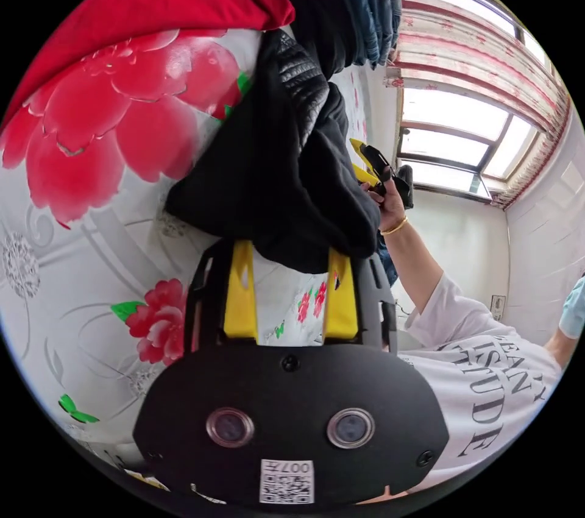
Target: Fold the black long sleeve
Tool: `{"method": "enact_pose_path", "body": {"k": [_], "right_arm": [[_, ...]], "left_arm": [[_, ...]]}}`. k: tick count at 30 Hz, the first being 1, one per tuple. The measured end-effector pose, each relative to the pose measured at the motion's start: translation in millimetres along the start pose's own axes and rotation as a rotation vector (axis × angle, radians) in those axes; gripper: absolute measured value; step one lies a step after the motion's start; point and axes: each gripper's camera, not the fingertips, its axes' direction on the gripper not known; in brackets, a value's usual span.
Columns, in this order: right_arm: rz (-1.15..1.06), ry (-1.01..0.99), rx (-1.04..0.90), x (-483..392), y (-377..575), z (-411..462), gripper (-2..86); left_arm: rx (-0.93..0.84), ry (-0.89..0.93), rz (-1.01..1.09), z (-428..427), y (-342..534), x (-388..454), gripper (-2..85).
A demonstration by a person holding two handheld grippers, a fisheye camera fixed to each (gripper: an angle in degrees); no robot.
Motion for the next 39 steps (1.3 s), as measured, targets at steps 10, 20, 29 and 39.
{"method": "enact_pose_path", "body": {"k": [10,20,29,39], "right_arm": [[-0.056,-0.35,0.028,25,61,-24,1.5],[-0.092,-0.724,0.291,-1,139,-117,0.2],[-0.344,-0.656,0.643,-162,49,-210,1.2],[-0.144,-0.018,0.435,-87,37,-71,4.1]], "left_arm": [[0.032,0.023,0.104,-37,37,9,4.4],[0.046,0.13,0.49,-96,-19,124,3.6],[0.299,0.022,0.685,-177,-184,292,5.9],[0.379,-0.572,0.443,-46,-156,165,7.9]]}}
